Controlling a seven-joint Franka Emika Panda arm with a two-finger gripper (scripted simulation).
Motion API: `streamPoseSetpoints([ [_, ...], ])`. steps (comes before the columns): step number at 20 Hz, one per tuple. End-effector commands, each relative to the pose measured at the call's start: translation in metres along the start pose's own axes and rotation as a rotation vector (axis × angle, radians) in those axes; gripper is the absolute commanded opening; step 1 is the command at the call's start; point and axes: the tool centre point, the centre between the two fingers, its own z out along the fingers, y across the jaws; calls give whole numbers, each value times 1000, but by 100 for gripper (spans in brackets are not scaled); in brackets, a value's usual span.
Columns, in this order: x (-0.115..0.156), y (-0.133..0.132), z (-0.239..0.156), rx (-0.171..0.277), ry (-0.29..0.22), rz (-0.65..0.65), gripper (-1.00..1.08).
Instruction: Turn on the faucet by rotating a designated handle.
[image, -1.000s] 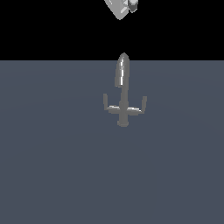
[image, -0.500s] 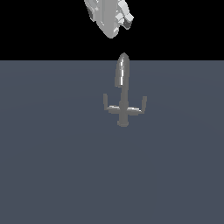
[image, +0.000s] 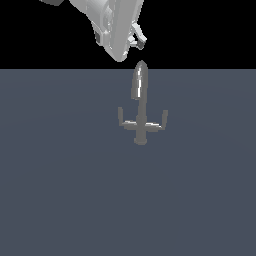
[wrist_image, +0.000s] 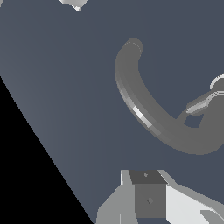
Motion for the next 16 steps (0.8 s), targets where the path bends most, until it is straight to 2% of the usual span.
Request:
streamPoseSetpoints([
  [1,0,12,1,18,-22,-75,-100],
  [16,6,84,10,146,-129,-506,-100],
])
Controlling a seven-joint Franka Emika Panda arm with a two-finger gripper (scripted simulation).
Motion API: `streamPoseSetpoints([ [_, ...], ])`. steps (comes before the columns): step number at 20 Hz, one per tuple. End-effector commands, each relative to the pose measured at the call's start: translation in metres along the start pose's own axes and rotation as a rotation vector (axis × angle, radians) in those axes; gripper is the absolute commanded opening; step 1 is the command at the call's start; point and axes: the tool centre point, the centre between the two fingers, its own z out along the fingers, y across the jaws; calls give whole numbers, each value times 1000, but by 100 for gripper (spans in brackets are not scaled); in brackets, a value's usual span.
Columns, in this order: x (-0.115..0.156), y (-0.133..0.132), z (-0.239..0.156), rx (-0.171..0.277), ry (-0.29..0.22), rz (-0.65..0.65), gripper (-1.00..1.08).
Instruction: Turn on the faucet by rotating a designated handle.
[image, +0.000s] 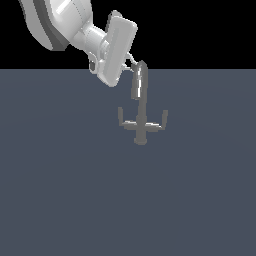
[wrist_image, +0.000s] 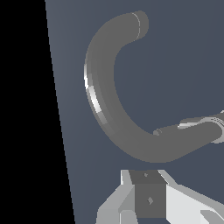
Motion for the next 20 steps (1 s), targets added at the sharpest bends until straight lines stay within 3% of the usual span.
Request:
streamPoseSetpoints([
  [1,-3,12,0,23,-14,-73,-100],
  [20,-17,104,10,215,-68,-605,-100],
])
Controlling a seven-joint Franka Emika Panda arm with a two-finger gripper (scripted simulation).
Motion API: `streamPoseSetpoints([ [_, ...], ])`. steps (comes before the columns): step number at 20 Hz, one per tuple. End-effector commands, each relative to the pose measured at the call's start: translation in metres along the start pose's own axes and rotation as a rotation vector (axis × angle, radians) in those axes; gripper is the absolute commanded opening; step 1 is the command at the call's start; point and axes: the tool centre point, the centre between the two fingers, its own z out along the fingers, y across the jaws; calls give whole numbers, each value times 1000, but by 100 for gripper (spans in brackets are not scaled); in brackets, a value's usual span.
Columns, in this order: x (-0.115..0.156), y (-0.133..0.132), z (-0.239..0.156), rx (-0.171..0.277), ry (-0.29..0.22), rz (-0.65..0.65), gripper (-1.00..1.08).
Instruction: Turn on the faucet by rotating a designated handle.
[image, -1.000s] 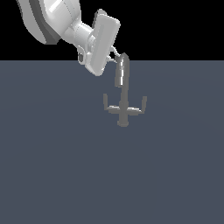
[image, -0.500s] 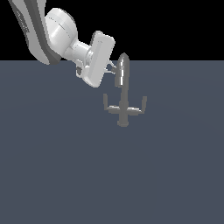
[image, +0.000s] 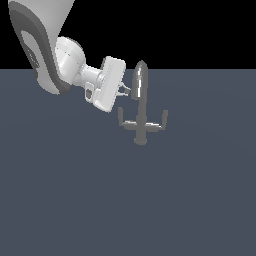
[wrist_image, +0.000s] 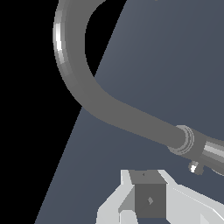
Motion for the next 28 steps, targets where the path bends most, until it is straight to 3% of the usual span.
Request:
streamPoseSetpoints([
  [1,-7,10,0,26,-1,-71,-100],
  [14,-32,57,2,130,11,-360,-100],
  [28,-37,68,3,154,18,-427,-100],
])
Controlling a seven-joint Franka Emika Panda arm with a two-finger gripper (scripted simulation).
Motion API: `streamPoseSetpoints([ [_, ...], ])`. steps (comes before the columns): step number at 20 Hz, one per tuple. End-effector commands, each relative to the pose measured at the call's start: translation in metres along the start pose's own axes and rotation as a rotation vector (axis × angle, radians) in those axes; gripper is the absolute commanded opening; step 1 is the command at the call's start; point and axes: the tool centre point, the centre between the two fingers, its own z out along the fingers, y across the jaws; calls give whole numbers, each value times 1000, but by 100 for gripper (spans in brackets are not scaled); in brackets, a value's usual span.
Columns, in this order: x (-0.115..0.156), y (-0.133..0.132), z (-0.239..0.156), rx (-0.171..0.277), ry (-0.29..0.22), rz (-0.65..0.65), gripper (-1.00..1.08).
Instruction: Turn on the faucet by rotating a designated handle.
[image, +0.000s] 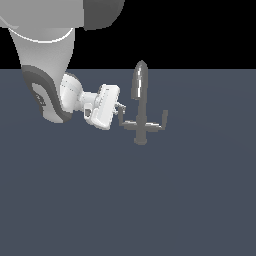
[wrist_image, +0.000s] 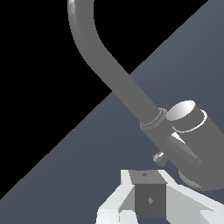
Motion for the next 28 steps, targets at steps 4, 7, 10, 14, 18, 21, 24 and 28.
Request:
streamPoseSetpoints([
  [4,6,3,-1,0,0,0,-100],
  [7,11,5,-1,0,0,0,-100],
  [10,16,8,-2,0,0,0,-100],
  [14,24,11,-3,0,0,0,-100],
  [18,31,15,-4,0,0,0,-100],
  [21,37,18,-5,0,0,0,-100],
  [24,41,20,-5,0,0,0,-100],
  [28,40,29,-4,1,-3,-4,-100],
])
